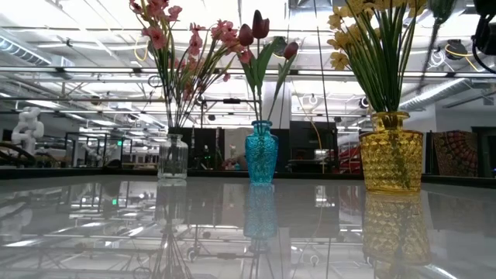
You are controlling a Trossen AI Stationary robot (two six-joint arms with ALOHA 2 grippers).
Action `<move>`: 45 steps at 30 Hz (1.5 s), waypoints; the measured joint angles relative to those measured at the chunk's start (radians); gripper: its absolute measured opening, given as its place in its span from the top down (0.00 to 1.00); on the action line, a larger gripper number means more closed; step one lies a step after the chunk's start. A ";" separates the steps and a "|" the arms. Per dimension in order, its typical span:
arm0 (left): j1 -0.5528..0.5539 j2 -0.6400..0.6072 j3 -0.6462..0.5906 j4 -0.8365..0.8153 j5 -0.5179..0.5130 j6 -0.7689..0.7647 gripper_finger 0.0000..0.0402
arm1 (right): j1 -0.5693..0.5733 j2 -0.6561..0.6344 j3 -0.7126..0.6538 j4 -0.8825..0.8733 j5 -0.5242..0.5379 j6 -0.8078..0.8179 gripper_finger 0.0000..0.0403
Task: Sort flowers into vase by color
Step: Put the yellow flowers into the yellow vase
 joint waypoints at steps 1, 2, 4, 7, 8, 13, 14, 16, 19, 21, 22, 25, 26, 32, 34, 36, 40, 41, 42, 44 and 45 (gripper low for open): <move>0.001 0.000 0.000 -0.006 0.000 0.000 0.92 | 0.000 -0.013 0.011 0.018 -0.032 -0.045 0.99; 0.001 0.000 0.000 -0.012 0.001 -0.001 0.92 | 0.000 -0.024 0.024 0.039 -0.061 -0.085 0.99; 0.000 0.000 0.000 -0.013 0.001 -0.002 0.92 | -0.005 -0.043 0.047 0.080 -0.112 -0.169 0.99; 0.000 0.000 0.000 -0.013 0.001 -0.002 0.92 | -0.010 -0.070 0.088 0.137 -0.162 -0.299 0.99; 0.000 0.000 0.000 -0.013 0.001 -0.002 0.92 | -0.010 -0.079 0.095 0.145 -0.170 -0.336 0.99; -0.001 0.000 0.000 -0.014 0.001 -0.028 0.92 | -0.011 -0.132 0.069 0.101 -0.162 -0.355 0.99; -0.004 0.000 0.000 -0.014 0.001 -0.030 0.92 | -0.011 -0.141 0.055 0.104 -0.151 -0.343 0.99; -0.011 0.000 0.000 -0.019 0.001 -0.036 0.92 | -0.011 -0.156 0.022 0.111 -0.149 -0.325 0.99; -0.020 0.000 0.000 -0.034 0.002 -0.038 0.92 | -0.011 -0.166 -0.029 0.137 -0.152 -0.291 0.99; -0.023 0.000 0.000 -0.040 0.002 -0.048 0.92 | -0.011 -0.169 -0.058 0.154 -0.154 -0.263 0.99; -0.022 0.000 0.000 -0.040 0.002 -0.050 0.92 | -0.011 -0.170 -0.069 0.165 -0.154 -0.245 0.99; -0.022 0.000 0.000 -0.040 0.001 -0.053 0.92 | -0.011 -0.171 -0.097 0.217 -0.148 -0.239 0.99; -0.022 0.000 0.000 -0.039 0.001 -0.053 0.92 | -0.011 -0.171 -0.103 0.231 -0.147 -0.253 0.99; -0.013 0.000 0.000 -0.034 0.001 -0.053 0.92 | -0.021 -0.187 -0.108 0.319 -0.128 -0.382 0.99; -0.009 0.000 0.000 -0.034 0.001 -0.051 0.92 | -0.033 -0.200 -0.108 0.361 -0.129 -0.451 0.99; -0.007 0.000 0.000 -0.034 0.001 -0.051 0.92 | -0.050 -0.213 -0.108 0.392 -0.147 -0.499 0.99; -0.007 0.000 0.000 -0.034 0.001 -0.046 0.92 | -0.106 -0.216 -0.108 0.413 -0.159 -0.516 0.99; -0.007 0.000 0.000 -0.034 0.001 -0.046 0.92 | -0.126 -0.211 -0.107 0.417 -0.175 -0.523 0.99; -0.007 0.000 0.000 -0.034 0.001 -0.046 0.92 | -0.148 -0.203 -0.107 0.420 -0.191 -0.529 0.99; -0.007 0.000 0.000 -0.034 0.001 -0.046 0.92 | -0.193 -0.190 -0.107 0.427 -0.231 -0.549 0.99; -0.007 0.000 0.000 -0.034 0.001 -0.046 0.92 | -0.214 -0.184 -0.107 0.434 -0.254 -0.561 0.99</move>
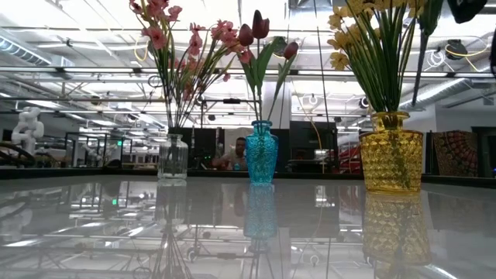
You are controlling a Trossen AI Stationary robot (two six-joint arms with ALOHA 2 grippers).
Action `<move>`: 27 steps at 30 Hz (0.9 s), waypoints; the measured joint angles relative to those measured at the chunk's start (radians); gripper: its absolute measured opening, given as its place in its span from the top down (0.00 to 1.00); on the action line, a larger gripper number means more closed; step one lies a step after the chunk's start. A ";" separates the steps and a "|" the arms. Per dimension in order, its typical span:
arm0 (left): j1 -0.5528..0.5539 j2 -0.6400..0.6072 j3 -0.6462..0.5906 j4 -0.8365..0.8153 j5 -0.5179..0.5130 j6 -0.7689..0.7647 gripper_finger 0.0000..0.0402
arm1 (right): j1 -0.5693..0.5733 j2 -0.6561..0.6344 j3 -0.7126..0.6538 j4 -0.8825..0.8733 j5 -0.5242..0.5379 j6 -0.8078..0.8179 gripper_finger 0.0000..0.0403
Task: Sort flowers into vase by color
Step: Put the yellow flowers into the yellow vase
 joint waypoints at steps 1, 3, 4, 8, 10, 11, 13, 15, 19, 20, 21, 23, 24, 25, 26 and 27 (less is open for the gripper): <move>0.000 0.000 0.000 0.000 0.000 0.000 0.92 | -0.020 0.004 0.000 0.012 -0.019 -0.012 0.99; 0.000 0.000 0.000 0.000 0.000 0.001 0.92 | -0.059 0.015 0.000 0.063 -0.065 -0.059 0.99; 0.000 0.000 0.000 0.000 0.000 0.001 0.92 | -0.078 0.021 0.000 0.093 -0.090 -0.088 0.99; 0.000 0.000 0.000 -0.001 0.000 0.001 0.92 | -0.122 0.030 0.000 0.164 -0.149 -0.177 0.99; 0.000 0.000 0.000 -0.003 0.000 0.001 0.92 | -0.140 0.029 0.000 0.179 -0.161 -0.192 0.99; 0.000 0.000 0.000 -0.006 0.000 0.000 0.92 | -0.148 0.031 0.000 0.179 -0.164 -0.193 0.99; -0.001 0.000 0.000 -0.006 0.000 -0.001 0.92 | -0.162 0.035 -0.014 0.206 -0.180 -0.198 0.99; -0.001 0.000 0.000 -0.006 0.000 -0.002 0.92 | -0.172 0.038 -0.041 0.245 -0.193 -0.207 0.99; -0.001 0.000 0.000 -0.006 0.000 -0.002 0.92 | -0.203 0.037 -0.105 0.330 -0.212 -0.224 0.99; -0.001 0.000 0.000 -0.006 0.000 -0.002 0.92 | -0.209 0.037 -0.117 0.338 -0.213 -0.224 0.99; -0.001 0.000 0.000 -0.006 0.000 -0.002 0.92 | -0.212 0.037 -0.126 0.345 -0.213 -0.224 0.99; -0.001 0.000 0.000 -0.006 0.001 -0.002 0.92 | -0.219 0.037 -0.136 0.361 -0.213 -0.225 0.99; -0.001 0.000 0.000 -0.006 0.001 -0.002 0.92 | -0.222 0.037 -0.141 0.369 -0.213 -0.229 0.99; -0.001 0.000 0.000 -0.006 0.001 -0.002 0.92 | -0.223 0.037 -0.143 0.375 -0.213 -0.233 0.99; -0.001 0.000 0.000 -0.006 0.001 -0.002 0.92 | -0.224 0.037 -0.145 0.380 -0.213 -0.235 0.99; -0.001 0.000 0.000 -0.006 0.001 -0.002 0.92 | -0.224 0.037 -0.145 0.381 -0.213 -0.236 0.99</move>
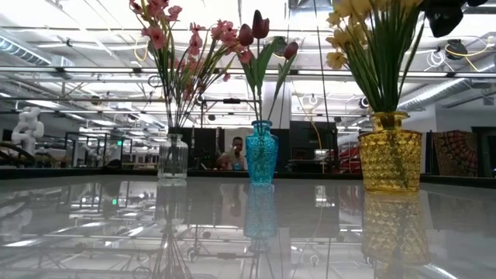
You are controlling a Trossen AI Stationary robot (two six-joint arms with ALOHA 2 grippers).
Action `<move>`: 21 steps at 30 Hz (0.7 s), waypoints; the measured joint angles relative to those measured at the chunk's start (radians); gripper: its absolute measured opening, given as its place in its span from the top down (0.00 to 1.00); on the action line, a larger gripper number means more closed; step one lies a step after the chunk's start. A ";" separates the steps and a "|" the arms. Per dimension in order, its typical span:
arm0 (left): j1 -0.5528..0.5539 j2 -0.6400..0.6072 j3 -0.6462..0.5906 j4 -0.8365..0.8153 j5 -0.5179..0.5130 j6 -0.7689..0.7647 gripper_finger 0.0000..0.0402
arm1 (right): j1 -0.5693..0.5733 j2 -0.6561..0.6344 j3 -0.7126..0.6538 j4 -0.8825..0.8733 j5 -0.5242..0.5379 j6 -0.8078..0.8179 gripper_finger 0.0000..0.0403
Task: Sort flowers into vase by color
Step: Put the yellow flowers into the yellow vase
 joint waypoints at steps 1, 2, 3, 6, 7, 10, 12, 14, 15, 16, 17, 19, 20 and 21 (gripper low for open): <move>0.000 0.000 0.000 0.000 0.000 0.000 0.92 | 0.000 -0.001 0.000 0.002 0.000 -0.002 0.99; 0.000 0.000 0.000 0.000 0.000 0.000 0.92 | 0.000 -0.005 0.000 0.004 0.000 -0.004 0.99; 0.000 0.000 0.000 -0.001 0.000 0.000 0.92 | 0.000 -0.009 0.000 0.007 -0.001 -0.008 0.99; 0.000 0.000 0.000 -0.002 0.001 -0.001 0.92 | 0.000 -0.021 0.000 0.045 -0.014 -0.034 0.99; 0.000 0.000 0.000 -0.002 0.001 -0.001 0.92 | 0.000 -0.023 0.000 0.064 -0.027 -0.052 0.99; 0.000 0.000 0.000 -0.002 0.001 -0.002 0.92 | -0.004 -0.023 0.000 0.089 -0.046 -0.078 0.99; 0.000 0.000 0.000 -0.002 0.001 -0.005 0.92 | -0.012 -0.019 0.000 0.080 -0.050 -0.072 0.99; 0.000 0.000 0.000 -0.002 0.001 -0.005 0.92 | -0.018 -0.011 0.000 0.060 -0.051 -0.057 0.99; 0.000 0.000 0.000 -0.002 0.001 -0.006 0.92 | -0.020 -0.008 0.000 0.049 -0.052 -0.046 0.99; 0.000 0.000 0.000 -0.002 0.001 -0.005 0.92 | -0.021 -0.005 0.000 0.045 -0.052 -0.039 0.99; 0.000 0.000 0.000 -0.002 0.002 -0.006 0.92 | -0.023 0.000 0.000 0.046 -0.052 -0.035 0.99; 0.000 0.000 0.000 -0.002 0.002 -0.005 0.92 | -0.024 0.008 0.000 0.046 -0.052 -0.032 0.99; 0.000 0.000 0.000 -0.002 0.002 -0.005 0.92 | -0.024 0.012 0.000 0.046 -0.052 -0.030 0.99; 0.000 0.000 0.000 -0.002 0.002 -0.005 0.92 | -0.024 0.015 0.000 0.046 -0.052 -0.029 0.99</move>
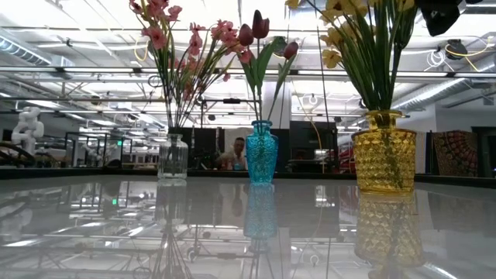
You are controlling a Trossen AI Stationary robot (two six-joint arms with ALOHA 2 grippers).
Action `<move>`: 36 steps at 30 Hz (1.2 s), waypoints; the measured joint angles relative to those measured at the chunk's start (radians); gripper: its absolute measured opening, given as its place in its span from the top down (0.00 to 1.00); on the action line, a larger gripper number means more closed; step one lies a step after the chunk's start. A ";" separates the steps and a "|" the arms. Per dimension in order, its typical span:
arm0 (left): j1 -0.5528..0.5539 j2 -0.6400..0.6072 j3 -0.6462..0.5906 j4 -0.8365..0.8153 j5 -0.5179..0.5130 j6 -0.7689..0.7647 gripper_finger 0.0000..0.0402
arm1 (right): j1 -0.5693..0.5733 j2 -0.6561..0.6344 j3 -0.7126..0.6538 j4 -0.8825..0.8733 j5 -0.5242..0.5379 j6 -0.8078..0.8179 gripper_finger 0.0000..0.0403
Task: Sort flowers into vase by color
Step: Put the yellow flowers into the yellow vase
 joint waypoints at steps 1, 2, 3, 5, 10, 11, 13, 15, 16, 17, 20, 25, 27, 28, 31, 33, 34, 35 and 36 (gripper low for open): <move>0.000 0.000 0.000 0.000 0.000 0.000 0.92 | 0.000 0.002 0.000 0.000 0.000 0.000 0.99; 0.000 0.000 0.000 0.000 0.000 0.000 0.92 | 0.000 0.005 0.000 0.000 0.000 0.000 0.99; 0.000 0.000 0.000 0.000 0.001 0.000 0.92 | 0.000 0.007 0.000 0.000 0.000 0.002 0.99; 0.000 0.000 0.000 0.000 0.004 0.000 0.92 | 0.000 0.008 0.000 0.000 0.000 0.003 0.99; 0.000 0.000 0.000 0.000 0.004 0.000 0.92 | 0.000 -0.022 0.000 0.031 0.001 -0.028 0.99; 0.000 0.000 0.000 0.000 0.004 0.000 0.92 | 0.001 -0.035 0.000 0.037 0.001 -0.037 0.99; 0.000 0.000 0.000 0.000 0.004 0.000 0.92 | 0.001 -0.058 0.000 0.039 -0.001 -0.049 0.99; 0.000 0.000 0.000 -0.001 0.004 0.000 0.92 | 0.001 -0.081 0.000 0.038 -0.026 -0.057 0.99; 0.000 0.000 0.000 -0.001 0.004 0.000 0.92 | 0.001 -0.090 0.000 0.040 -0.035 -0.058 0.99; 0.000 0.000 0.000 -0.002 0.004 0.000 0.92 | 0.002 -0.098 0.000 0.041 -0.047 -0.059 0.99; 0.000 0.001 0.000 -0.005 0.003 -0.002 0.92 | 0.002 -0.100 0.000 0.041 -0.063 -0.058 0.99; 0.000 0.001 -0.015 -0.005 0.003 -0.010 0.92 | 0.002 -0.082 0.000 0.007 -0.079 -0.039 0.99; 0.002 0.002 -0.026 -0.004 0.003 -0.020 0.92 | 0.002 -0.077 0.000 -0.014 -0.079 -0.021 0.99; 0.006 0.002 -0.030 -0.005 0.003 -0.022 0.92 | 0.002 -0.075 0.000 -0.025 -0.079 -0.016 0.99; 0.017 0.002 -0.031 -0.003 0.003 -0.027 0.92 | 0.002 -0.076 0.000 -0.037 -0.071 -0.008 0.99; 0.023 0.002 -0.031 0.009 0.003 -0.027 0.92 | 0.002 -0.077 0.000 -0.039 -0.066 -0.012 0.99; 0.028 0.002 -0.031 0.013 0.003 -0.027 0.92 | 0.002 -0.077 0.000 -0.040 -0.066 -0.012 0.99; 0.031 0.002 -0.031 0.014 0.004 -0.027 0.92 | 0.002 -0.078 0.000 -0.040 -0.065 -0.012 0.99; 0.034 0.002 -0.031 0.014 0.007 -0.027 0.92 | 0.002 -0.078 0.000 -0.040 -0.064 -0.013 0.99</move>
